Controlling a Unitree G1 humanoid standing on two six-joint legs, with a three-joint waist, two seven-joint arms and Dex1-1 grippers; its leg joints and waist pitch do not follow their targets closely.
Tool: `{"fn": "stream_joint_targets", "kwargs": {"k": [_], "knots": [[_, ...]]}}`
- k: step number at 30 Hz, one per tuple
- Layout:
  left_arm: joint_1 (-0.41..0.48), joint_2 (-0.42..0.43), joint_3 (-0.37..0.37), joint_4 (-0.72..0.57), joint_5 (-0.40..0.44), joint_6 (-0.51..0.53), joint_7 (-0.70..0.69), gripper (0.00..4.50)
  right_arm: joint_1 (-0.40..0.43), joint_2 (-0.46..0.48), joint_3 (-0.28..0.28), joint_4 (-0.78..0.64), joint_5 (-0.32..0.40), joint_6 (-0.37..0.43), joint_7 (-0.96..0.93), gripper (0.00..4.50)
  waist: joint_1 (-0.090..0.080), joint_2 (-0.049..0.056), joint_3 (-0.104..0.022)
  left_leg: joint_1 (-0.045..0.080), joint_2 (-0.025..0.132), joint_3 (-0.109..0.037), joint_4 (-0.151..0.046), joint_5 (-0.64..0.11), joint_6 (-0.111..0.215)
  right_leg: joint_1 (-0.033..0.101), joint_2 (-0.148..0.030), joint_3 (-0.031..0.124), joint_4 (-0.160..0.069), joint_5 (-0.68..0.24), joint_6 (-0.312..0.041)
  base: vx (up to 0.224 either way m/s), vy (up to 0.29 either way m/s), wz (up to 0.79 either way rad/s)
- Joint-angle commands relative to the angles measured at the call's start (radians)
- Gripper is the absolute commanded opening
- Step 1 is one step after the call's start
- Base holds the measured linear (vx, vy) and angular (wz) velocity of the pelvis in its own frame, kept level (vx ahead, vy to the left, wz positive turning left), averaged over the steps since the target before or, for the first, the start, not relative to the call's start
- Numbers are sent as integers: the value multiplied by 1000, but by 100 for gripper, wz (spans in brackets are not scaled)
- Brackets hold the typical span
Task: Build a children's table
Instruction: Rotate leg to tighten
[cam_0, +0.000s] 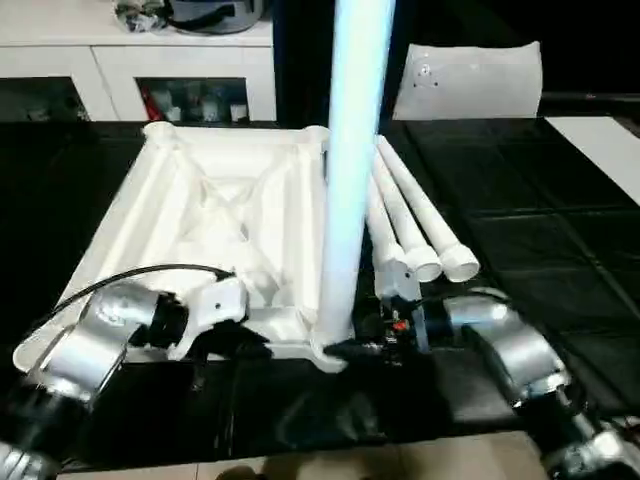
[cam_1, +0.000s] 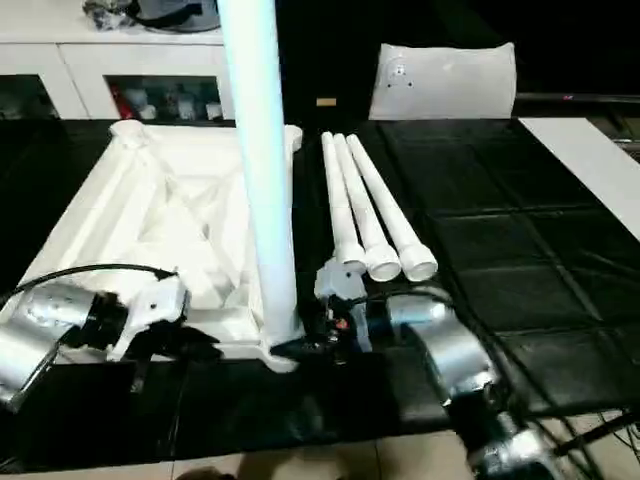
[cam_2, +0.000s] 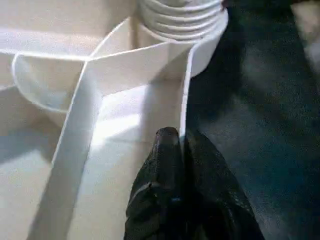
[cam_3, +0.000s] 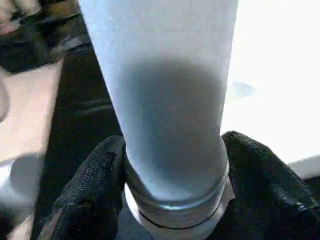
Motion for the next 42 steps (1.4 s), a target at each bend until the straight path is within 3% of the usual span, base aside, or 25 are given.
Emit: {"fn": "stream_joint_targets", "kwargs": {"k": [1, 3, 5, 6, 8, 10, 12, 14, 17, 18, 22, 25, 27, 31, 36, 42], "knots": [[10, -75, 18, -77, -70, 79, 102, 0, 11, 64, 39, -2, -29, 21, -104, 270, -5, -1, -44, 17, 47, -24, -81, -374, -36, 24, -78, 40, -95, -515, -154, 0, 0, 0], [17, -85, 26, -93, -75, 98, 121, 0, 16, 79, 38, -1, -38, 27, -135, 269, -18, -1, -44, 13, 46, -31, -84, -393, -40, 25, -78, 36, -99, -558, -129, 0, 0, 0], [33, -145, 58, -143, -64, 187, 230, 0, 19, 159, 18, 13, -45, 71, -256, 269, -28, -4, -45, 11, 46, -31, -83, -393, -42, 23, -78, 38, -98, -557, -127, 0, 0, 0], [47, -227, 80, -192, -35, 271, 352, 0, 6, 256, -15, 40, -40, 126, -382, 269, -32, -1, -43, 16, 43, -31, -80, -406, -44, 16, -77, 36, -105, -585, -121, 0, 0, 0], [53, -262, 86, -214, -17, 305, 402, 0, -3, 300, -29, 54, -34, 152, -433, 268, -42, -7, -42, 19, 39, -34, -75, -422, -46, 11, -78, 31, -114, -631, -109, 0, 0, 0], [57, -359, 83, -252, 46, 373, 532, 0, -36, 392, -59, 110, -48, 190, -568, 268, -52, -2, -42, 13, 40, -40, -79, -435, -44, 14, -76, 27, -116, -629, -93, 0, 0, 0], [46, -428, 73, -262, 83, 402, 631, 0, -68, 440, -71, 168, -70, 208, -662, 268, -57, -3, -41, 22, 39, -38, -76, -463, -47, 4, -72, 27, -120, -621, -88, 0, 0, 0], [33, -472, 46, -266, 102, 414, 685, 0, -82, 464, -77, 200, -79, 191, -704, 335, -60, -5, -42, 20, 37, -37, -76, -468, -40, 6, -71, 27, -123, -613, -81, 0, 0, 0], [32, -491, 20, -290, 118, 450, 711, 0, -73, 493, -97, 184, -101, 182, -734, 347, -57, -2, -44, 18, 40, -36, -80, -461, -33, 8, -72, 31, -122, -559, -83, 0, 0, 0], [32, -477, 13, -291, 127, 450, 702, 0, -63, 492, -98, 165, -104, 173, -729, 364, -54, 1, -47, 13, 42, -37, -84, -443, -32, 13, -70, 32, -117, -515, -89, 0, 0, 0], [35, -436, 18, -281, 144, 438, 679, 0, -36, 464, -86, 115, -110, 139, -701, 397, -46, 1, -49, 11, 41, -30, -86, -414, -25, 15, -68, 40, -108, -411, -116, 0, 0, 0], [44, -381, 32, -278, 146, 423, 640, 0, -5, 410, -74, 52, -106, 122, -677, 427, -43, 4, -48, 12, 40, -28, -85, -410, -23, 15, -69, 41, -109, -417, -117, 0, 0, 0], [47, -343, 41, -270, 131, 402, 601, 0, 16, 371, -78, 2, -95, 127, -646, 443, -41, 3, -50, 6, 41, -28, -87, -376, -18, 23, -68, 41, -104, -379, -119, 0, 0, 0], [52, -271, 58, -252, 87, 349, 506, 0, 52, 296, -100, -109, -68, 140, -552, 443, -39, 4, -53, 5, 42, -24, -85, -346, -3, 27, -67, 43, -101, -345, -138, 0, 0, 0], [48, -149, 47, -176, 65, 188, 340, 0, 63, 144, -84, -183, -60, 117, -388, 443, -26, 9, -55, 9, 45, -23, -84, -303, 5, 29, -66, 42, -95, -292, -153, 0, 0, 0], [41, -21, 13, -99, 24, 11, 113, 0, 46, 11, -82, -219, 14, 93, -159, 443, -4, 12, -57, 13, 47, -18, -82, -272, 11, 32, -66, 43, -84, -204, -193, 0, 0, 0]]}}
